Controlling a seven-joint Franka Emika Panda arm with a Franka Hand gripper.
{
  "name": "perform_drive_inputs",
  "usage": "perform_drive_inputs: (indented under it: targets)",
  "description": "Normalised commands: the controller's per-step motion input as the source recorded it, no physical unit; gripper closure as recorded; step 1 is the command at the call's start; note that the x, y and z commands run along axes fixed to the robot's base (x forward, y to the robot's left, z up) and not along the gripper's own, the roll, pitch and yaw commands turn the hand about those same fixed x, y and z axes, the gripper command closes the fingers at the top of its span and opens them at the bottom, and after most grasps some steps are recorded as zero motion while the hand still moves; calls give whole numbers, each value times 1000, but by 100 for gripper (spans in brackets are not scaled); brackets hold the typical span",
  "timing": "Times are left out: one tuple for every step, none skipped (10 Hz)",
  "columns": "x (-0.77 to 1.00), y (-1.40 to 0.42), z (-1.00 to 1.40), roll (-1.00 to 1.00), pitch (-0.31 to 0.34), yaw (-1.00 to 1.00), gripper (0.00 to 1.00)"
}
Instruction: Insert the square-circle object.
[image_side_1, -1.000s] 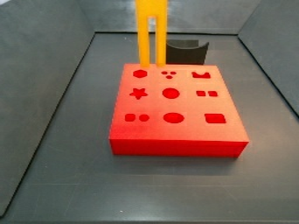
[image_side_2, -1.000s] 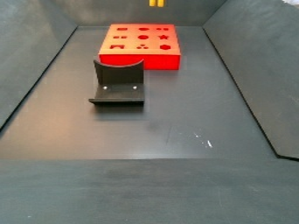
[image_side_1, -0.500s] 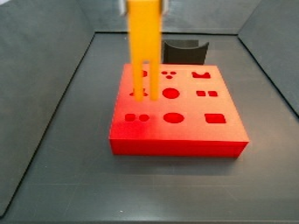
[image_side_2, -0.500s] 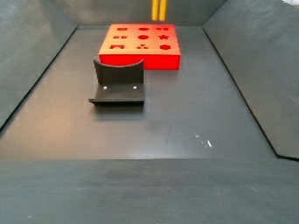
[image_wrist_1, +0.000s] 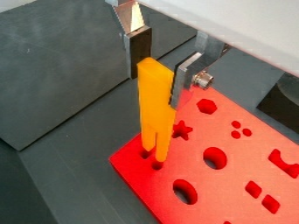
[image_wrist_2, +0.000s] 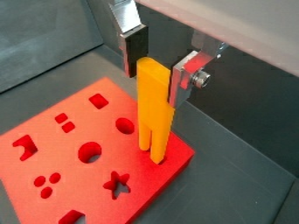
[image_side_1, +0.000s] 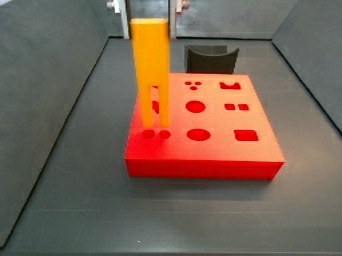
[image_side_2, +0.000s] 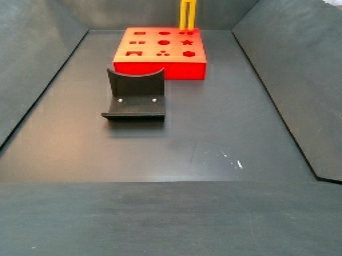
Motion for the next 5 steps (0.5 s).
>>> perform_drive_inputs:
  targets:
    - [0,-131,-191,263,20,0,100]
    - [-11,-140,-194,257,3,0,100]
    - [0,-217,-177,263,4,29,100]
    - [0,-177,-106,237,21,3,100]
    - [23,-163,0,73,0,0,100]
